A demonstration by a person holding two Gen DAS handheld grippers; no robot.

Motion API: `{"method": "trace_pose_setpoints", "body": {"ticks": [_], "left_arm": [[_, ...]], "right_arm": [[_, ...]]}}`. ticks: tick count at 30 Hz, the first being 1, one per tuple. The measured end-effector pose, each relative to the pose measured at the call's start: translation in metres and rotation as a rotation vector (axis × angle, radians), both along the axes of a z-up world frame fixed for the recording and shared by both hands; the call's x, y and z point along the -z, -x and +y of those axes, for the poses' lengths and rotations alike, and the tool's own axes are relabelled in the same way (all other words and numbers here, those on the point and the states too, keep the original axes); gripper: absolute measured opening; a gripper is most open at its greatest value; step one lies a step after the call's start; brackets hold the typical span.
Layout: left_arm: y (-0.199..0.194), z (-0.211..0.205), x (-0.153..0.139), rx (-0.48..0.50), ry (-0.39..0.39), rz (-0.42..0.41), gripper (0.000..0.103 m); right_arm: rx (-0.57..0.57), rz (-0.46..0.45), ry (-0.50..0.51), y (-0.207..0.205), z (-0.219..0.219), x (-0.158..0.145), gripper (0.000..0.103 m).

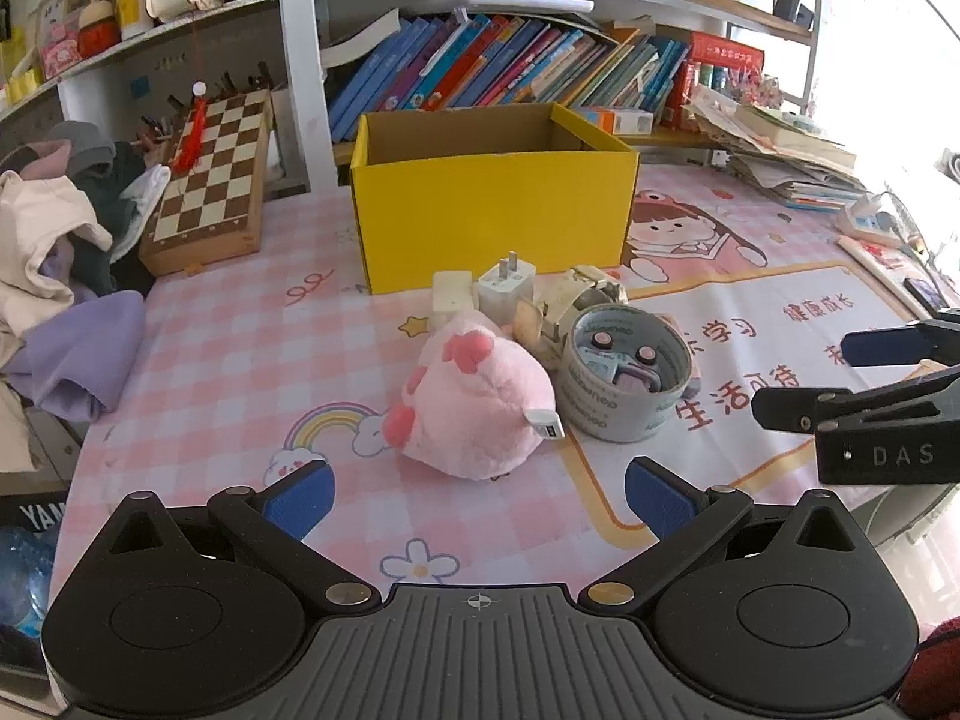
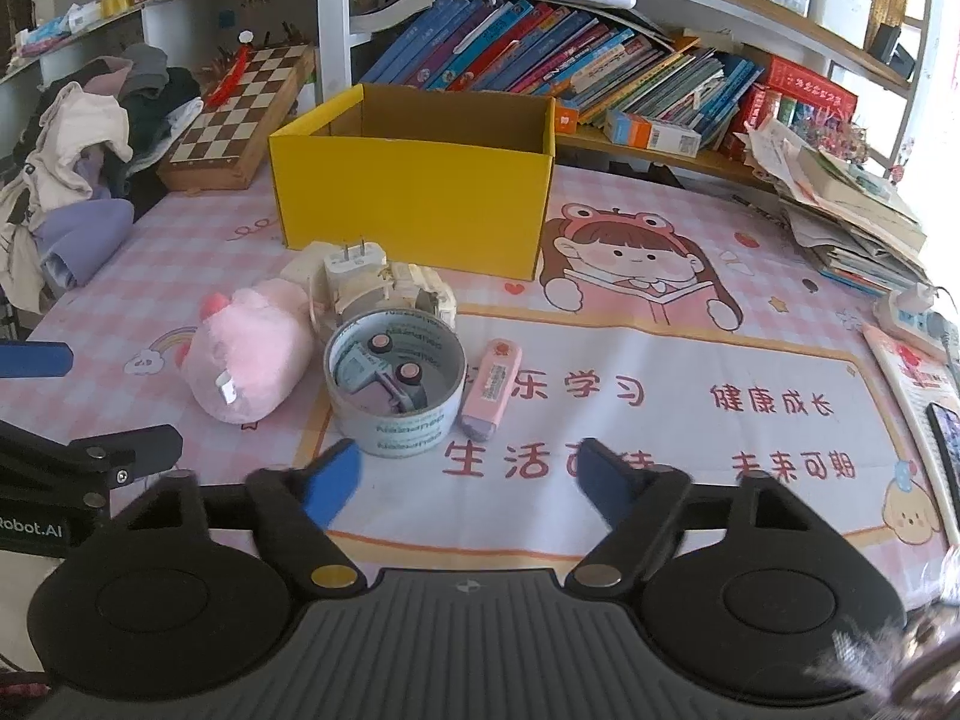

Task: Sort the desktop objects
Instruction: 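Move the left gripper to the pink plush pig while the right gripper approaches the clear tape roll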

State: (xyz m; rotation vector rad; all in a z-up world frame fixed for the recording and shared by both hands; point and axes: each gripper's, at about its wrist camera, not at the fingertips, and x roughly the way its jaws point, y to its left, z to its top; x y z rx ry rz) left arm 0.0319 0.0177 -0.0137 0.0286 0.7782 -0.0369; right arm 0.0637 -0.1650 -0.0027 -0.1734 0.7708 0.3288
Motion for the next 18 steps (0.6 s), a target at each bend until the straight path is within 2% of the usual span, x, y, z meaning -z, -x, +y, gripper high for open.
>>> {"method": "trace_pose_setpoints", "body": {"ticks": [3, 8, 18], "left_arm": [[-0.008, 0.001, 0.002, -0.015, -0.001, 0.009, 0.103], [-0.022, 0.002, 0.005, -0.040, 0.012, 0.026, 0.103], [-0.045, 0.002, 0.017, -0.085, 0.007, 0.058, 0.102]], "right_arm": [[-0.018, 0.013, 0.000, -0.011, 0.002, 0.001, 0.058], [-0.054, 0.034, 0.010, -0.033, 0.006, 0.004, 0.053], [-0.107, 0.098, 0.026, -0.078, 0.012, 0.016, 0.030]]}}
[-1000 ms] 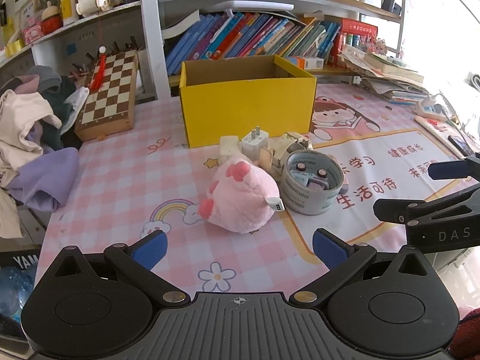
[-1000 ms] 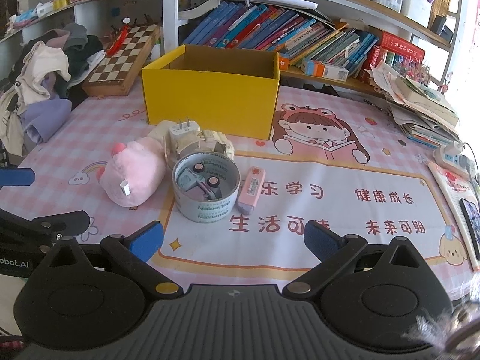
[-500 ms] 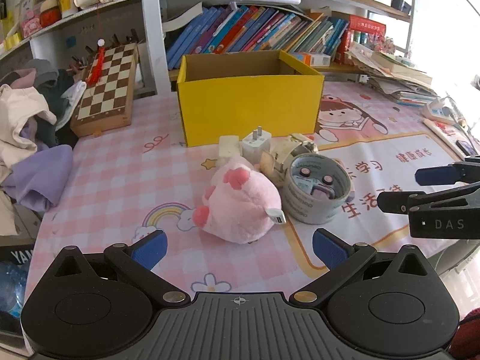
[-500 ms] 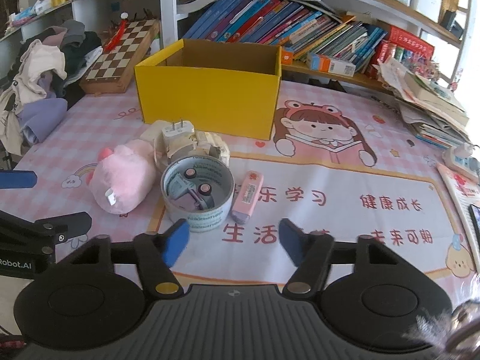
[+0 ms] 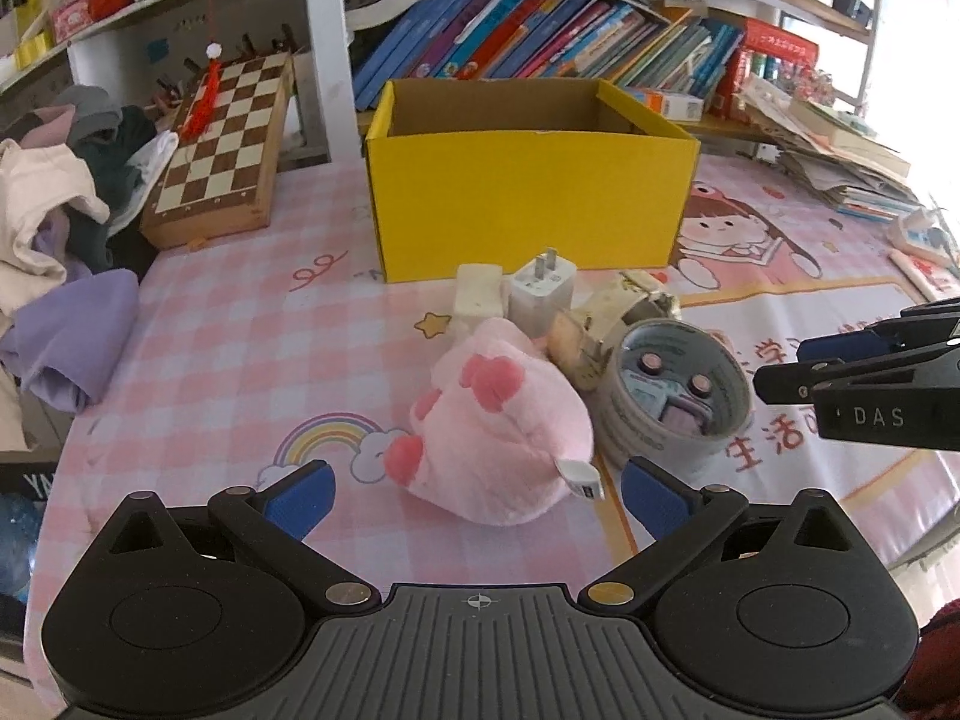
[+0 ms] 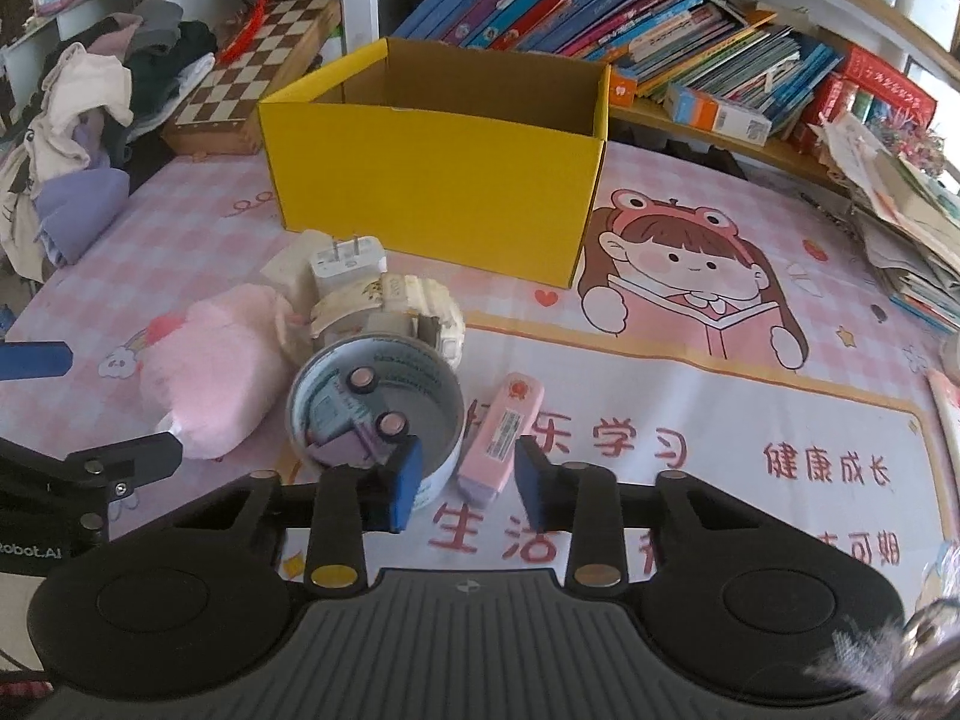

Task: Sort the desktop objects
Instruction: 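Move the left gripper to the pink plush pig while the right gripper approaches the clear tape roll, then close the left gripper on the pink pig while the right gripper closes on the tape roll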

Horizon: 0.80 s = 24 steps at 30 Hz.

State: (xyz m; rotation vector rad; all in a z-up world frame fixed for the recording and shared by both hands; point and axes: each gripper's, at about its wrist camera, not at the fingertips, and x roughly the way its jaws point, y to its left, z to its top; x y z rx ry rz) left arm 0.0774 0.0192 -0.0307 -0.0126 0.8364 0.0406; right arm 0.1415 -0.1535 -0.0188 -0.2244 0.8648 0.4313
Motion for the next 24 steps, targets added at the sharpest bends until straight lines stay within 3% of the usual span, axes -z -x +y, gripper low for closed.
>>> {"method": "trace_pose_setpoints", "body": {"ticks": [10, 15, 24], "left_arm": [[-0.028, 0.000, 0.012, -0.027, -0.006, 0.036, 0.096], [-0.038, -0.003, 0.018, -0.018, -0.001, 0.057, 0.096], [-0.046, -0.005, 0.027, -0.014, -0.017, 0.070, 0.088]], "right_arm": [[-0.073, 0.078, 0.019, -0.041, 0.006, 0.016, 0.019], [-0.125, 0.114, 0.023, -0.053, 0.013, 0.024, 0.008], [-0.170, 0.141, 0.024, -0.062, 0.019, 0.030, 0.005]]}}
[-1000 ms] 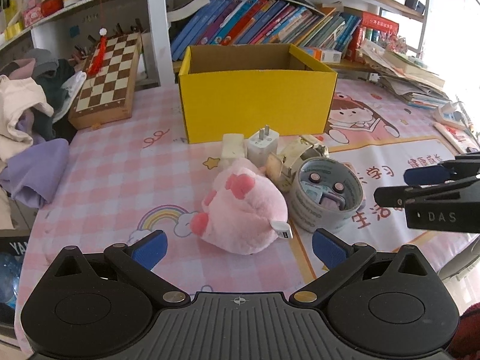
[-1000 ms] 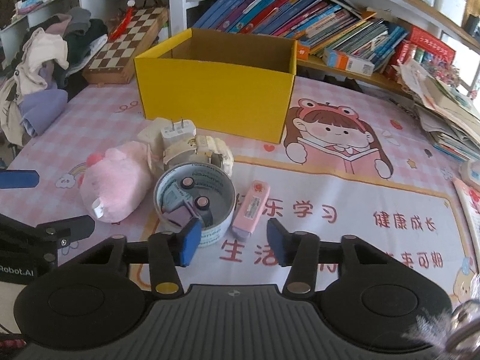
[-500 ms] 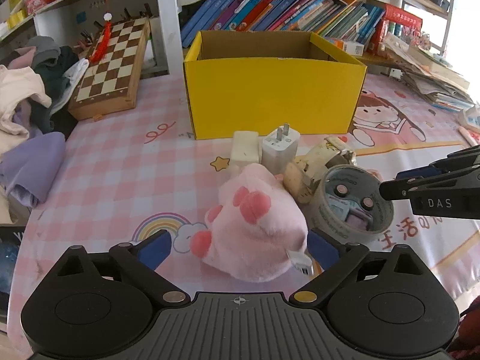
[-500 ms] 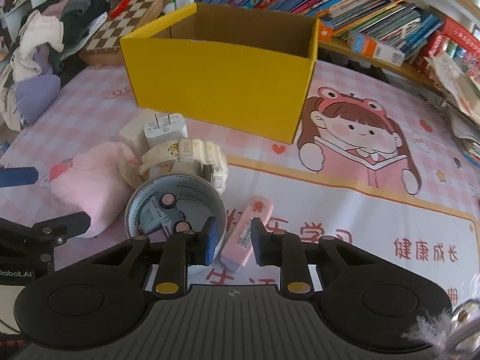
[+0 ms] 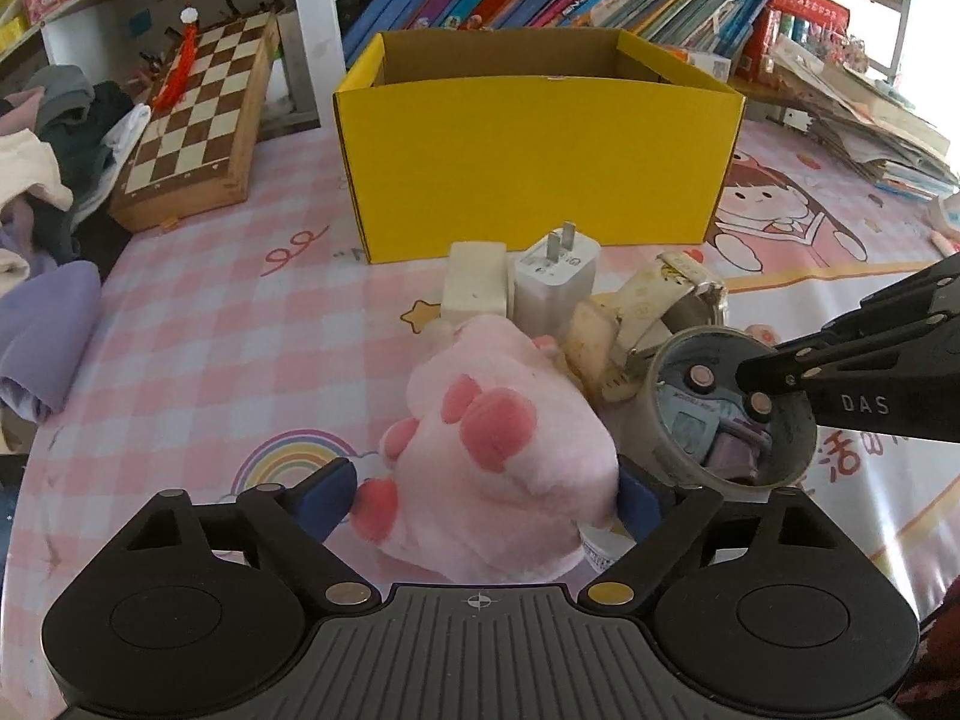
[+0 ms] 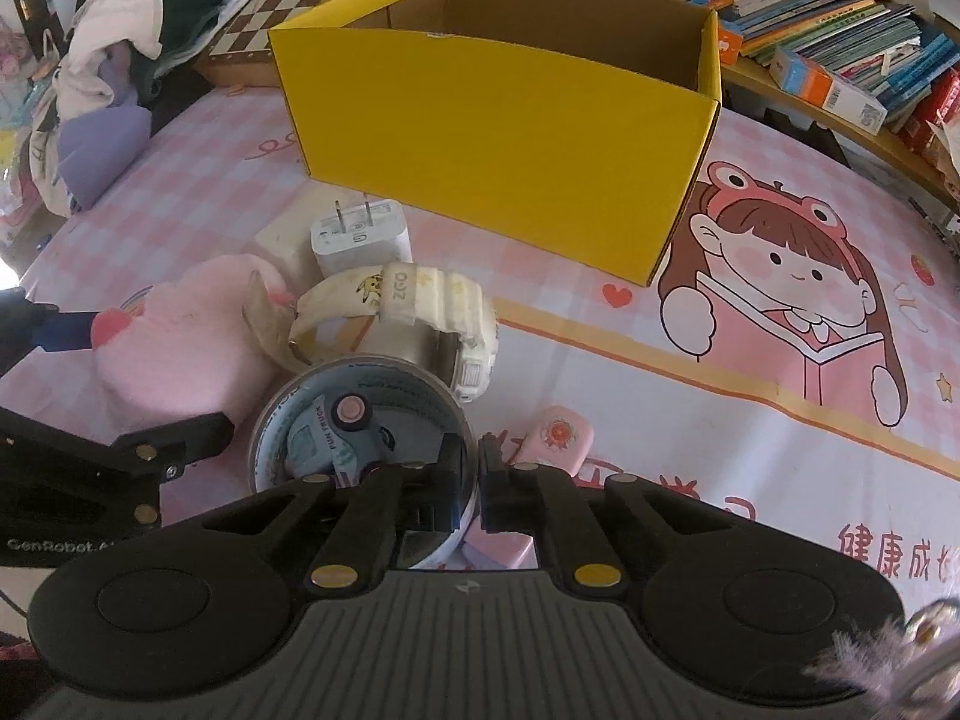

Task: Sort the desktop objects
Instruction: 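Close the left gripper on the pink pig while the right gripper closes on the tape roll, then lift the pig with the left gripper while the right gripper carries the tape roll over the yellow box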

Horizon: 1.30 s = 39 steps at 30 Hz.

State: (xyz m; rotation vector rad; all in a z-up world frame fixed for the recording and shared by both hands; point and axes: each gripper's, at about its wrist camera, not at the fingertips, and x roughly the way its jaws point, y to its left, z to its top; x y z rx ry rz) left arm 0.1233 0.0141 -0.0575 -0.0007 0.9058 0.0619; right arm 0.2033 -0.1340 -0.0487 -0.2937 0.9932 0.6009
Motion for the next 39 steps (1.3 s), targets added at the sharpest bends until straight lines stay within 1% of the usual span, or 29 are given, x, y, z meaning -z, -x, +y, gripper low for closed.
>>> {"method": "trace_pose_setpoints", "body": {"ticks": [1, 3, 5, 8, 10, 11, 16, 22, 25, 33, 39], "left_arm": [[0.000, 0.000, 0.000, -0.001, 0.003, -0.005, 0.086], [0.002, 0.001, -0.004, 0.002, 0.002, -0.028, 0.076], [0.003, 0.003, -0.008, 0.003, 0.013, -0.050, 0.070], [0.007, 0.010, -0.013, -0.013, 0.036, -0.074, 0.064], [0.010, 0.012, -0.017, -0.020, 0.041, -0.088, 0.055], [0.011, 0.014, -0.020, -0.024, 0.044, -0.095, 0.053], [0.019, 0.017, -0.033, -0.020, 0.052, -0.152, 0.052], [0.027, 0.019, -0.056, -0.025, 0.073, -0.253, 0.052], [0.027, 0.019, -0.064, -0.024, 0.082, -0.290, 0.052], [0.020, 0.019, -0.070, -0.017, 0.084, -0.303, 0.052], [0.009, 0.020, -0.074, -0.005, 0.098, -0.307, 0.052]], "right_arm": [[0.000, 0.002, -0.001, -0.001, 0.000, 0.000, 0.005], [0.005, 0.008, -0.010, -0.002, -0.002, -0.002, 0.005], [0.012, 0.000, -0.023, -0.001, -0.004, -0.006, 0.005], [0.021, -0.010, -0.041, 0.001, -0.006, -0.013, 0.005], [0.029, -0.010, -0.049, 0.002, -0.008, -0.017, 0.005], [0.033, -0.010, -0.053, 0.003, -0.009, -0.019, 0.005], [0.068, -0.022, -0.083, 0.006, -0.016, -0.033, 0.005], [0.095, -0.043, -0.131, 0.012, -0.025, -0.052, 0.005], [0.102, -0.057, -0.145, 0.013, -0.027, -0.060, 0.005], [0.115, -0.077, -0.170, 0.007, -0.030, -0.070, 0.005], [0.138, -0.103, -0.201, -0.011, -0.036, -0.082, 0.005]]}}
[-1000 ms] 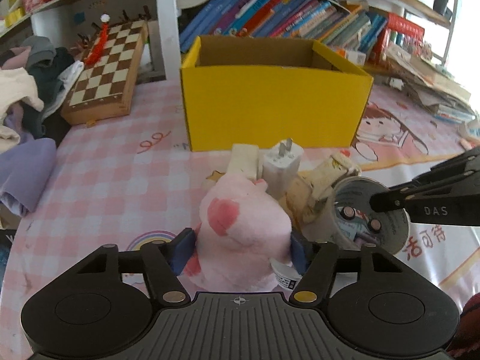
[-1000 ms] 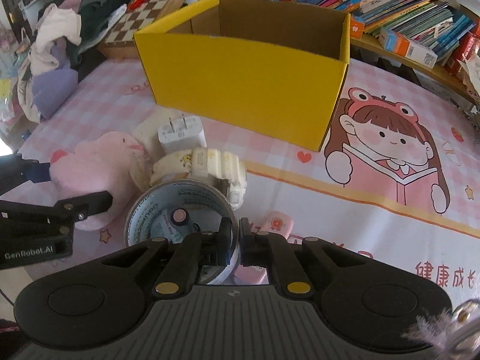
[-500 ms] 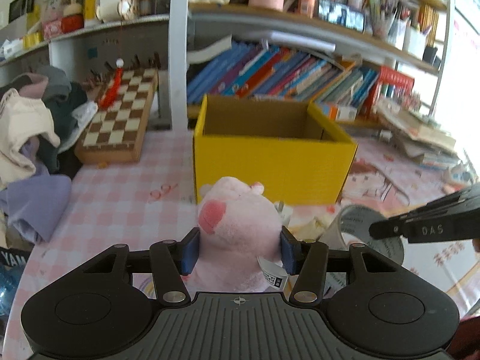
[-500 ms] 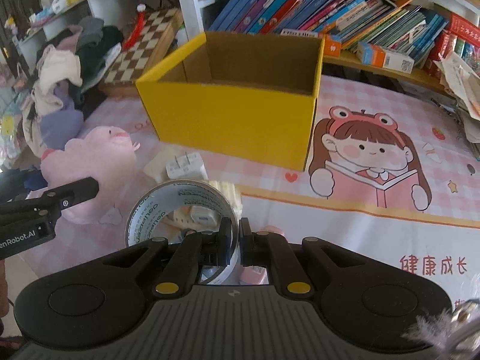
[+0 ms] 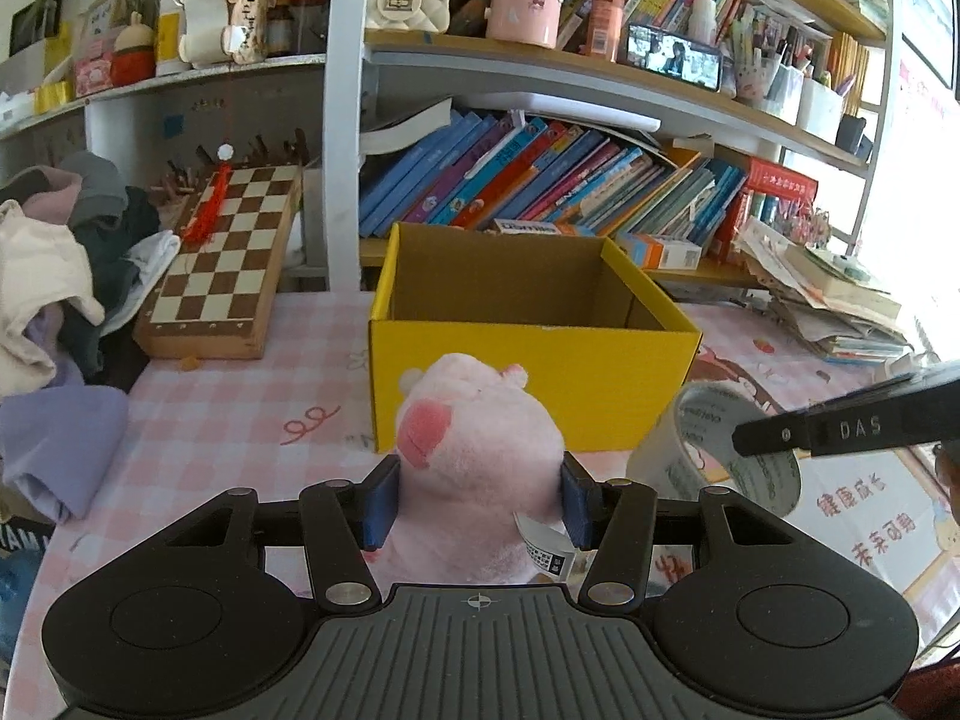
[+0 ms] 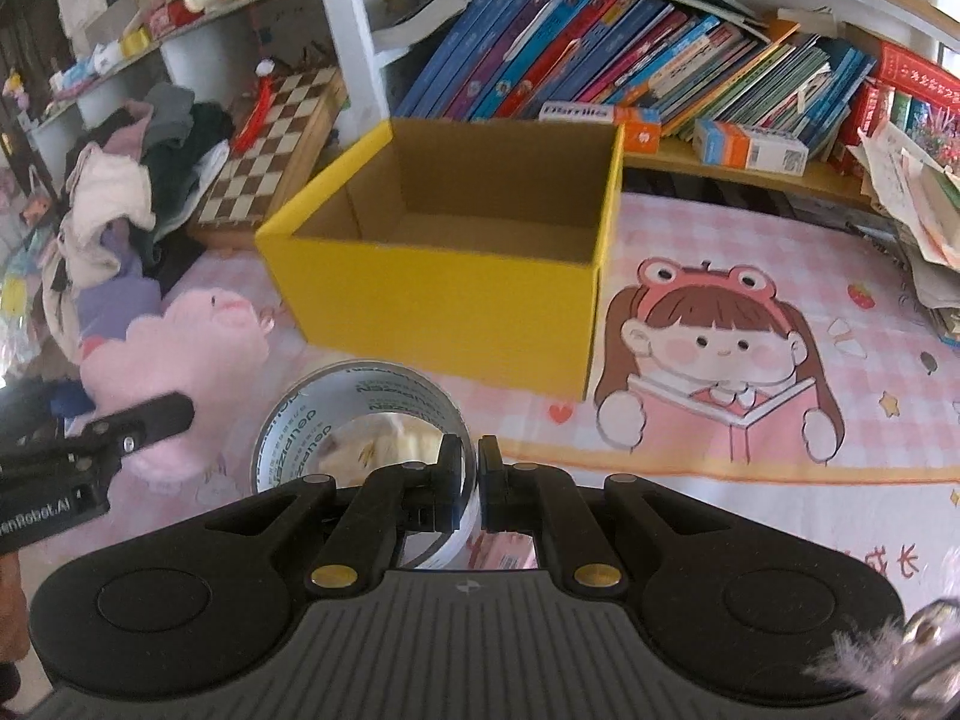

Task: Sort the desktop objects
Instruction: 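Lift the pig with the left gripper while the right gripper carries the tape roll over the yellow box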

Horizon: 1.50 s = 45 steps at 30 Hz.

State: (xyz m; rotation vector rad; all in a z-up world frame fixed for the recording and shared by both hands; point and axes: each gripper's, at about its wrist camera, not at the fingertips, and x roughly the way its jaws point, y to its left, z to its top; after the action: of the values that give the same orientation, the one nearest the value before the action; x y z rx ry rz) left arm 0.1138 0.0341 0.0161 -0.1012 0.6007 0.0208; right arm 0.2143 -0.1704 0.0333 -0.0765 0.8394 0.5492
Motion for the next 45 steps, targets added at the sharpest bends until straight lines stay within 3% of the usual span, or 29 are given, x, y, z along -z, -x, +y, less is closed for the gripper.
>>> {"method": "trace_pose_setpoints", "body": {"ticks": [12, 17, 31, 39, 45], "left_arm": [[-0.041, -0.005, -0.043, 0.033, -0.047, -0.138, 0.052], [-0.064, -0.009, -0.052, 0.038, -0.043, -0.160, 0.052], [-0.143, -0.015, -0.050, 0.060, -0.136, -0.125, 0.052], [-0.190, -0.018, -0.023, 0.071, -0.169, -0.031, 0.053], [-0.213, -0.025, 0.002, 0.120, -0.240, 0.055, 0.053]], "right_arm": [[-0.008, -0.123, -0.065, -0.046, -0.003, -0.041, 0.005], [-0.016, -0.165, -0.078, -0.073, 0.000, -0.051, 0.005], [-0.055, -0.163, -0.090, -0.150, 0.029, -0.039, 0.005], [-0.095, -0.172, 0.018, -0.190, 0.048, -0.015, 0.006], [-0.144, -0.145, 0.121, -0.218, 0.062, 0.017, 0.006]]}}
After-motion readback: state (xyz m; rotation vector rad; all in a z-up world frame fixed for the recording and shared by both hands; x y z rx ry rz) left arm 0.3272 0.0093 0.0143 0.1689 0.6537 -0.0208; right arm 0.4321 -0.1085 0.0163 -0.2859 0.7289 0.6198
